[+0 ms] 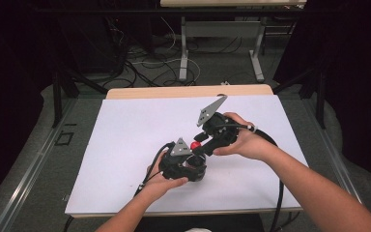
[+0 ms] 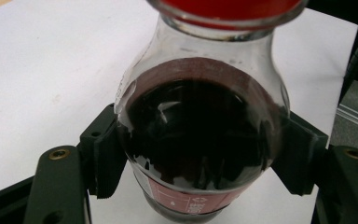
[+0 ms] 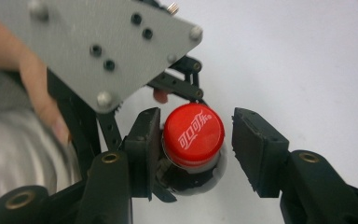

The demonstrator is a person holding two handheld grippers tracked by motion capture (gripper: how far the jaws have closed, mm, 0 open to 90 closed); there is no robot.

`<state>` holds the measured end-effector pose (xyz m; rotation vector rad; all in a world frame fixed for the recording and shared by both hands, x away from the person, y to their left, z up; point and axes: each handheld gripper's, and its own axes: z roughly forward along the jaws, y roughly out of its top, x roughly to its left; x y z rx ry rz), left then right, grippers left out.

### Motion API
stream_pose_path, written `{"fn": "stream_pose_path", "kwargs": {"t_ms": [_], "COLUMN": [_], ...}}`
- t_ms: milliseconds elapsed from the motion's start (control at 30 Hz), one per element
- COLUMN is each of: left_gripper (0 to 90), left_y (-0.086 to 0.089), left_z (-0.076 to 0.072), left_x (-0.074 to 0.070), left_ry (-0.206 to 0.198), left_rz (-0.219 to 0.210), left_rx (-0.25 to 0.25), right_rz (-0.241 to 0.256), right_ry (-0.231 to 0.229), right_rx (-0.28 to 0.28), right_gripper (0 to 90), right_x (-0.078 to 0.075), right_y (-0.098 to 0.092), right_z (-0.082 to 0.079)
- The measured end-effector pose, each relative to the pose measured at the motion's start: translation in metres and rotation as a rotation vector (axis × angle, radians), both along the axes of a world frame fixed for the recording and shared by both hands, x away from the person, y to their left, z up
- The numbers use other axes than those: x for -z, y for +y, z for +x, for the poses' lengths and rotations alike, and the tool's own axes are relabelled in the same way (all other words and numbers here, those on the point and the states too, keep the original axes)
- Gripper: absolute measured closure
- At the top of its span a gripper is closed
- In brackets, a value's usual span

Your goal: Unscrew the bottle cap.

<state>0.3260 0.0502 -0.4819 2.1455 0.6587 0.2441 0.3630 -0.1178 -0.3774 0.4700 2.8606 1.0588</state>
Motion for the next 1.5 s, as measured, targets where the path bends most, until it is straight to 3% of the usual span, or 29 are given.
{"fn": "stream_pose_path", "kwargs": {"t_ms": [67, 200, 367, 433, 467, 533, 567, 633, 700, 733, 800, 833, 867, 900, 933, 1000, 1033, 1067, 1100, 1133, 1233, 1300, 1367, 1433, 1467, 1500], "left_gripper": [30.1, 30.1, 30.1, 30.1, 30.1, 30.1, 30.1, 30.1, 30.1, 30.1, 30.1, 30.1, 30.1, 30.1, 30.1, 30.1, 30.1, 30.1, 30.1, 30.0, 30.1, 30.1, 30.1, 30.1, 30.1, 30.1], "left_y": [0.001, 0.002, 0.001, 0.001, 0.001, 0.001, 0.002, 0.001, 0.0, 0.0, 0.001, 0.001, 0.003, 0.003, 0.003, 0.004, 0.004, 0.003, 0.003, 0.003, 0.002, 0.003, 0.003, 0.003, 0.002, 0.002], "left_z": [0.001, 0.003, 0.002, 0.001, 0.001, 0.001, 0.001, 0.0, 0.0, 0.0, 0.0, 0.001, 0.001, 0.001, 0.002, 0.002, 0.002, 0.002, 0.002, 0.002, 0.001, 0.001, 0.001, 0.001, 0.0, 0.0], "left_x": [0.0, 0.001, 0.001, 0.001, 0.001, 0.001, -0.001, 0.001, 0.0, 0.0, 0.0, 0.0, -0.001, -0.001, 0.0, 0.0, 0.0, 0.0, 0.0, 0.0, 0.0, -0.001, 0.0, 0.0, 0.0, -0.001], "left_ry": [-0.001, 0.0, 0.002, 0.0, 0.0, -0.006, -0.002, -0.014, -0.005, -0.005, -0.001, -0.008, 0.003, 0.003, -0.005, 0.001, 0.0, 0.002, -0.001, -0.001, 0.001, 0.01, -0.007, -0.005, -0.008, 0.0], "left_rz": [-0.001, -0.005, -0.008, -0.004, -0.004, 0.001, 0.014, 0.003, -0.002, -0.002, -0.002, -0.005, 0.007, 0.007, -0.004, -0.007, -0.003, -0.015, -0.004, -0.004, -0.014, -0.001, -0.003, -0.003, -0.006, 0.001], "left_rx": [-0.01, -0.023, -0.028, -0.022, -0.022, -0.01, 0.013, 0.006, 0.009, 0.009, 0.005, -0.002, -0.006, -0.006, -0.02, -0.019, -0.017, -0.026, -0.025, -0.025, -0.022, -0.011, -0.011, -0.001, -0.001, 0.019], "right_rz": [0.004, -0.004, -0.029, -0.042, -0.044, -0.049, -0.053, -0.059, -0.052, -0.046, -0.029, -0.025, -0.026, -0.029, -0.023, -0.012, -0.028, -0.028, -0.028, -0.028, -0.032, -0.038, -0.038, -0.033, -0.033, -0.032], "right_ry": [-0.029, -0.02, -0.051, -0.061, -0.062, -0.049, -0.055, -0.065, -0.07, -0.047, -0.031, -0.033, -0.047, -0.059, -0.042, -0.052, -0.052, -0.052, -0.045, -0.032, -0.053, -0.058, -0.028, -0.013, -0.013, -0.024], "right_rx": [0.047, 0.194, 0.208, 0.161, 0.107, 0.085, -0.008, -0.119, -0.185, -0.181, -0.137, -0.09, -0.08, -0.028, 0.007, 0.022, 0.071, 0.071, 0.132, 0.156, 0.162, 0.11, 0.066, -0.016, -0.016, -0.111], "right_gripper": [51.3, 53.2, 60.5, 60.7, 60.8, 60.9, 60.9, 60.9, 60.6, 60.4, 54.5, 51.9, 51.3, 48.7, 48.2, 48.3, 48.7, 48.7, 50.4, 53.0, 58.9, 60.6, 60.9, 61.0, 61.0, 61.0], "right_x": [0.0, 0.002, 0.002, 0.001, 0.001, 0.0, -0.001, -0.002, -0.002, -0.002, -0.002, -0.003, -0.004, -0.004, -0.005, -0.004, -0.002, -0.002, 0.0, 0.0, 0.002, 0.0, 0.0, 0.0, 0.0, 0.0], "right_y": [0.002, 0.008, 0.015, 0.015, 0.014, 0.012, 0.01, 0.007, 0.005, 0.004, 0.004, 0.004, 0.004, 0.004, 0.005, 0.006, 0.009, 0.009, 0.011, 0.013, 0.016, 0.016, 0.014, 0.011, 0.011, 0.009], "right_z": [-0.004, -0.012, -0.019, -0.016, -0.014, -0.012, -0.006, 0.001, 0.006, 0.006, 0.008, 0.004, 0.004, 0.001, -0.002, -0.003, -0.009, -0.009, -0.013, -0.015, -0.016, -0.013, -0.007, -0.001, -0.001, 0.005]}}
